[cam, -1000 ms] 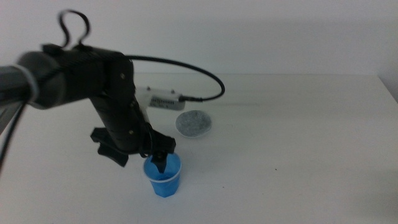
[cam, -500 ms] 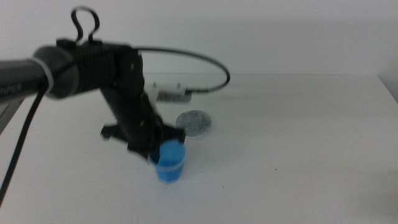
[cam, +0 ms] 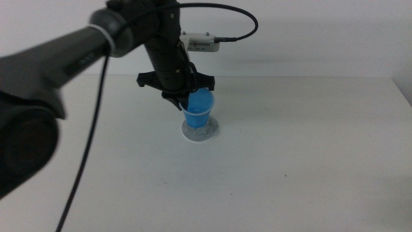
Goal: Place an empty cup on a cup mat.
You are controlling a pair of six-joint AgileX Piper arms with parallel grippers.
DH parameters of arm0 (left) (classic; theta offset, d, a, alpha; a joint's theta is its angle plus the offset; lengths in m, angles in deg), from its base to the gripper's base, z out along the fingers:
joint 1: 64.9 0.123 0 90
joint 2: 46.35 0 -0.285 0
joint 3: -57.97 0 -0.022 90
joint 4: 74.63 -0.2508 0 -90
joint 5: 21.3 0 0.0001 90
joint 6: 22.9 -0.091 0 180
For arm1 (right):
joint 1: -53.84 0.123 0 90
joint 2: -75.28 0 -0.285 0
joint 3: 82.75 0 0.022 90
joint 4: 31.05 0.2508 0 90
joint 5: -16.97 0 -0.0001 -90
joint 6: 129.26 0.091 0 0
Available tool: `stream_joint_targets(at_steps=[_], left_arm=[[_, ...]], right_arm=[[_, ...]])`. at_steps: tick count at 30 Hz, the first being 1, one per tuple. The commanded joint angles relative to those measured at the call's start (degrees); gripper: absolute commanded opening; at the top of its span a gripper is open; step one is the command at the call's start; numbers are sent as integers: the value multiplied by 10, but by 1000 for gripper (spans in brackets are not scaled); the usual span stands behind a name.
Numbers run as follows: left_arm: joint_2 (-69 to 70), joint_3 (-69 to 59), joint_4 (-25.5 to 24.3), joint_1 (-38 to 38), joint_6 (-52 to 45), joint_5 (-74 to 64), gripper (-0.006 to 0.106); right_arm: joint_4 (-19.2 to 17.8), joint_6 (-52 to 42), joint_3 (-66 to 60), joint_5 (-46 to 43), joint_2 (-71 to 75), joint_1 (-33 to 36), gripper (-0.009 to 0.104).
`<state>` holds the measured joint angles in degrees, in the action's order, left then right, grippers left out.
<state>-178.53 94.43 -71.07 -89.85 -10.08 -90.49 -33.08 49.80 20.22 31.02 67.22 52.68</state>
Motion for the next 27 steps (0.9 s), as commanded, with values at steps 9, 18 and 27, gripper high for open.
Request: stream_joint_targets(at_steps=[9,18,27], left_arm=[[-83,66,-5,4,1,8,-1],[-76,70,13,14,-47,4,49],[55,45,31,50,-161,-8,94]], right_arm=[[-2,-2,-2,-4,3,1,93],[-2,-2,-2,-4,3,1,93],[-2,-2,-2,-4,3,1,93]])
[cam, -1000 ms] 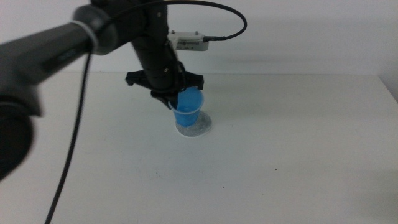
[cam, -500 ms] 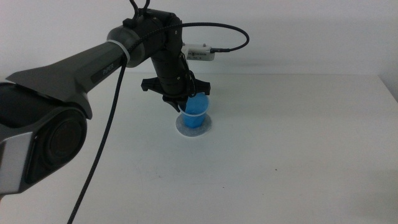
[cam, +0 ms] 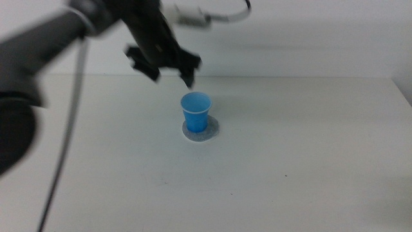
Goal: Place an empty cup on a cup mat.
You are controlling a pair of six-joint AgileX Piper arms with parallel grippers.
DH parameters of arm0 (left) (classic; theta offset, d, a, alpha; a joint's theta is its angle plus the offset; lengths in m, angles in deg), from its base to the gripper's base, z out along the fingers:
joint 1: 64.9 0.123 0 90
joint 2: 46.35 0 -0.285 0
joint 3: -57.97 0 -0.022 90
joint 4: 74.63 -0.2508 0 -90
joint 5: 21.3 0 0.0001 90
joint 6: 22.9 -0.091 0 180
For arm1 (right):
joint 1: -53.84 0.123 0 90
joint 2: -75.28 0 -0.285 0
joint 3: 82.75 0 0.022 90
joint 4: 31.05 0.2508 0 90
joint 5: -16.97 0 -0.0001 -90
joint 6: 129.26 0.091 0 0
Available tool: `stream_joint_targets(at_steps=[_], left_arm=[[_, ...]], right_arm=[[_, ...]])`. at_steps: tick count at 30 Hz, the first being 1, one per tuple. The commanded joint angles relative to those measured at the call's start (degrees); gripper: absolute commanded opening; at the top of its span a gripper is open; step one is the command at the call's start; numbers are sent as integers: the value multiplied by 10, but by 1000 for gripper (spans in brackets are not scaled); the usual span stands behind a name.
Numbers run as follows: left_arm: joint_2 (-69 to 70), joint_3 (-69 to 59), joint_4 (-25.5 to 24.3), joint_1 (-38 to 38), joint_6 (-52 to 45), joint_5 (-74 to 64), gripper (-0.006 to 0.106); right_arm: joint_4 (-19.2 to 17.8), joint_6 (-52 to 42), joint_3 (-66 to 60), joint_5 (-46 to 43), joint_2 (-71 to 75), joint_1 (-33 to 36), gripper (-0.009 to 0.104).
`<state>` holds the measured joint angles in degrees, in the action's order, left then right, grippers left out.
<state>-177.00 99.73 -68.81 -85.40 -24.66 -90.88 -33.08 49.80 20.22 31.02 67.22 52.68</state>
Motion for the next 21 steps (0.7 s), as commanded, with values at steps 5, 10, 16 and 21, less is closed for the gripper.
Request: stream_joint_targets(at_steps=[5,10,16,21], left_arm=[[202,-161,1,27,-38,-4,94],[382,-343,-45,50,-42,10,94],[590,-532,-71,97,-38,74,94],[737,-707,-54,134,-39,235,94]], right_arm=[[-2,-2,-2,-4,3,1,93],[-2,-2,-2,-4,3,1,93],[-2,-2,-2,-4,3,1,93],[-2,-2,-2,-4,3,1,93]])
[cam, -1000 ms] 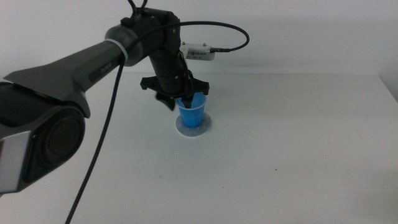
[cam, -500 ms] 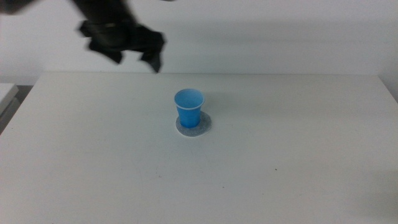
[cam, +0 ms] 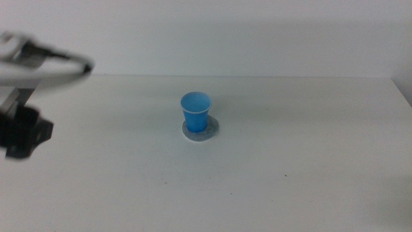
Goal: Place an empty cup on a cup mat.
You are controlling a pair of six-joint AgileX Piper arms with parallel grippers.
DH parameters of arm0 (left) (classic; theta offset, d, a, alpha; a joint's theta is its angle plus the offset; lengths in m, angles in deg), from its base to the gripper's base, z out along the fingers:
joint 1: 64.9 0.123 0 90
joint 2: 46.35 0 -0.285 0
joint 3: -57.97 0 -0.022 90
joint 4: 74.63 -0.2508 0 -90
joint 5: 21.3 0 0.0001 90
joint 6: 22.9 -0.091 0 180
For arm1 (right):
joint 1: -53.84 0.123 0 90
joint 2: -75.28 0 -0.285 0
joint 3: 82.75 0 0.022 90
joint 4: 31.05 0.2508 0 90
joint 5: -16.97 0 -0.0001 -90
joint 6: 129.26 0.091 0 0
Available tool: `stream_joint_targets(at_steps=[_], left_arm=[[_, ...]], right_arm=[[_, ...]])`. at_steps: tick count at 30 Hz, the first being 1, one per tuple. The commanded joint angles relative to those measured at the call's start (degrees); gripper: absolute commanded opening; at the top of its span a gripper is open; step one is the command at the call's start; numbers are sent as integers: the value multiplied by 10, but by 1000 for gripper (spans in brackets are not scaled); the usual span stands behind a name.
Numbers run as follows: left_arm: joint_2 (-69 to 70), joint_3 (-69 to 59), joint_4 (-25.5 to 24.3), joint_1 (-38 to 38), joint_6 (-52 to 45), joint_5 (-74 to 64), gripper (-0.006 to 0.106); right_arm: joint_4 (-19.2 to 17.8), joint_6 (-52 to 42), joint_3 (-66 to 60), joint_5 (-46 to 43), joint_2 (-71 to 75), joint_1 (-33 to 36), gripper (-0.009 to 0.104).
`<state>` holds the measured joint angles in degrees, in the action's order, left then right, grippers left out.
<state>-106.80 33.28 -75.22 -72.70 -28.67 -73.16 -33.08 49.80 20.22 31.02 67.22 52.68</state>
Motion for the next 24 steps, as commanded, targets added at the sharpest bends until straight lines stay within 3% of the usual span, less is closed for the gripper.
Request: stream_joint_targets(at_steps=[1,9,12,19,24], left_arm=[[62,-81,12,13,-4,104,94],[288,-359,61,46,-3,371,94],[355,-426,89,66,-3,408,94],[520,-523,75,89,-4,414,94],[527,-525,75,88,-4,418,94]], right_arm=[[-2,-2,-2,-4,3,1,93],[-2,-2,-2,-4,3,1,93],[-2,-2,-2,-4,3,1,93],[-2,-2,-2,-4,3,1,93],[-2,-2,-2,-4,3,1,93]])
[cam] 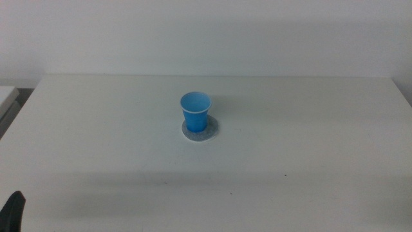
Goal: Place an empty cup on a cup mat.
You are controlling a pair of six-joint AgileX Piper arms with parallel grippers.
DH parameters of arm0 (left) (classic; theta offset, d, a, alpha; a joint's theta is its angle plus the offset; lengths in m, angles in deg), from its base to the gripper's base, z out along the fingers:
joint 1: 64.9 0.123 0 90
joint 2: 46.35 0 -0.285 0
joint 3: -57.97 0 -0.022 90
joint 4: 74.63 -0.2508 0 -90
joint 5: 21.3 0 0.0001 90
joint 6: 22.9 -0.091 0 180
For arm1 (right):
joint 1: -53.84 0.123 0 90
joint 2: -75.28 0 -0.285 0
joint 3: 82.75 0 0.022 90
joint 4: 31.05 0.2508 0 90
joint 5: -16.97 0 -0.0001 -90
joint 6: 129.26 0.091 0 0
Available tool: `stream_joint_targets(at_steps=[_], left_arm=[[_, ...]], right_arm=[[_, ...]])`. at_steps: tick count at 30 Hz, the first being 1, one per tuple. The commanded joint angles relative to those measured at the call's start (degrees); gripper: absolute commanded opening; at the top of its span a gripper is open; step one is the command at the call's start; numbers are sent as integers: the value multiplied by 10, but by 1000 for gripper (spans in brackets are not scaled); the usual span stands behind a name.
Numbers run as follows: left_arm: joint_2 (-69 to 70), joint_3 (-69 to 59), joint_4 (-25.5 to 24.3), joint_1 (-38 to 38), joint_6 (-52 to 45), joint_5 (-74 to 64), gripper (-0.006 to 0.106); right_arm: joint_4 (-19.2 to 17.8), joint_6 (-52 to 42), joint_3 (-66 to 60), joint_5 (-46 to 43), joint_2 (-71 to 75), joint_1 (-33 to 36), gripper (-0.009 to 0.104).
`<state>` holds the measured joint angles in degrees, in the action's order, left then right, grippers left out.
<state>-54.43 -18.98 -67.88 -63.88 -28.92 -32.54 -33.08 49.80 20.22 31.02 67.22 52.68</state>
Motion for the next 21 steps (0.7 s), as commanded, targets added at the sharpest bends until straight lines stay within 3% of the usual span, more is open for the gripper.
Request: stream_joint_targets(at_steps=[1,4,8,21], left_arm=[[3,-3,2,0,-1,12,94],[3,-3,-7,0,-2,25,94],[3,-3,-63,0,12,38,94],[3,-3,-58,-34,15,63,94]], right_arm=[[-2,-2,-2,-4,3,1,93],[-2,-2,-2,-4,3,1,93],[-2,-2,-2,-4,3,1,93],[-2,-2,-2,-4,3,1,93]])
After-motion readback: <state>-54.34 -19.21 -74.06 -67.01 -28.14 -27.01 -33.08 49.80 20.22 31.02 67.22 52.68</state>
